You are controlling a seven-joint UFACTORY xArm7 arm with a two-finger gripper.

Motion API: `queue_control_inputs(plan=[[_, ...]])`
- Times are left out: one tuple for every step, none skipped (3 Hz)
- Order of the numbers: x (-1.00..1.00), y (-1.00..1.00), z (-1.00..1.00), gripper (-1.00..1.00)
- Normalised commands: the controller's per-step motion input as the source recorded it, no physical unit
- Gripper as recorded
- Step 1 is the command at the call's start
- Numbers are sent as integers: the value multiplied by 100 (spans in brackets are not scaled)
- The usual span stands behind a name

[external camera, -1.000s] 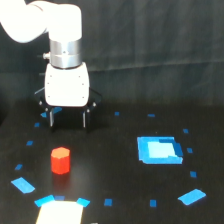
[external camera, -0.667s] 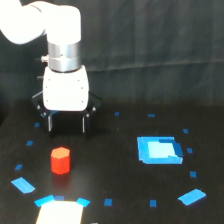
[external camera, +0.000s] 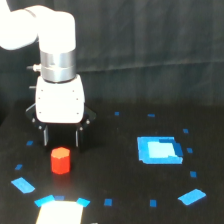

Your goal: Pick up the red object from the table

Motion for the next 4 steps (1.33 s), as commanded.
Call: queue_control_inputs(plan=[[-30,-61,-48,-74],[-3,-71,-29,-35],[55,-97,-1,80],[46,-100,-80,18]])
